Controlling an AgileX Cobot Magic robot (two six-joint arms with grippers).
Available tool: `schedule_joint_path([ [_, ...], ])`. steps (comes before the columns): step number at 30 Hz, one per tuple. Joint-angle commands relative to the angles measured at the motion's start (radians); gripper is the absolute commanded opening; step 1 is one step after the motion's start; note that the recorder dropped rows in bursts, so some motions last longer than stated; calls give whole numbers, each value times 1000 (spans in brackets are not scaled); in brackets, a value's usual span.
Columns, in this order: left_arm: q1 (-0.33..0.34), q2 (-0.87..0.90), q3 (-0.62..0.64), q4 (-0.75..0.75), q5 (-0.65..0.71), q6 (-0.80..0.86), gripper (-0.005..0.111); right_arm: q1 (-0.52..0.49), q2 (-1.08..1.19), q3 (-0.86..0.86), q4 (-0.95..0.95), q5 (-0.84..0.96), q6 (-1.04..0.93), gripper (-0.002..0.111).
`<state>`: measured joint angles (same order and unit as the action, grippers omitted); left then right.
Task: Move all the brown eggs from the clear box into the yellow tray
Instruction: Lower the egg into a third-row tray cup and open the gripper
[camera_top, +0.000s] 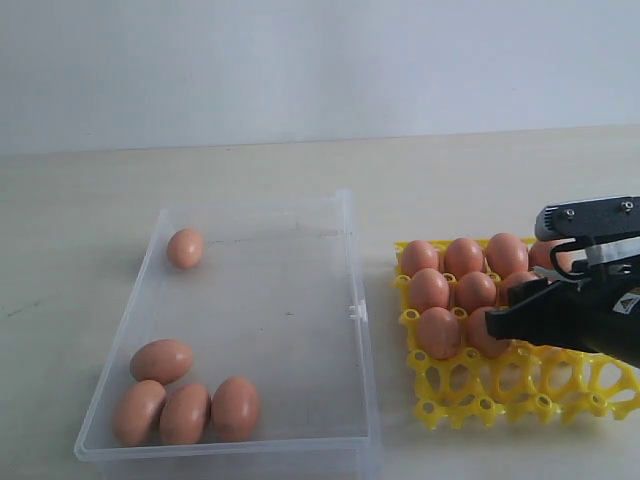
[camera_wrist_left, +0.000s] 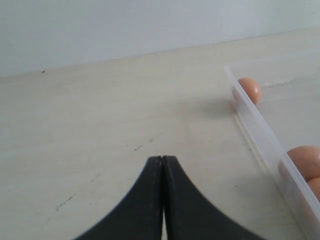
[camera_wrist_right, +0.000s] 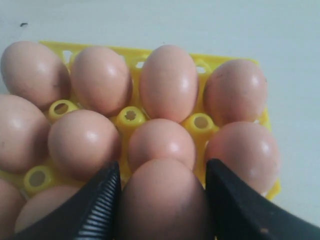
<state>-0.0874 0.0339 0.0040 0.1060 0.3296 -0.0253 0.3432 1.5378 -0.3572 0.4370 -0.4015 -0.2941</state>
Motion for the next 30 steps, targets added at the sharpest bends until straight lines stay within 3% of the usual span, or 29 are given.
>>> schedule_joint_path([
  [1,-3,1,-4,-1,-14,-4,0,10,3,0,-16,-22,6,0],
  [16,-3,1,-4,-1,-14,-4,0,10,3,0,-16,-30,-1,1],
  [26,-3,1,-4,-1,-14,-4,0,10,3,0,-10,-37,7,44],
  [30,-3,1,-4,-1,-14,-4,0,10,3,0,-8,-40,7,49],
])
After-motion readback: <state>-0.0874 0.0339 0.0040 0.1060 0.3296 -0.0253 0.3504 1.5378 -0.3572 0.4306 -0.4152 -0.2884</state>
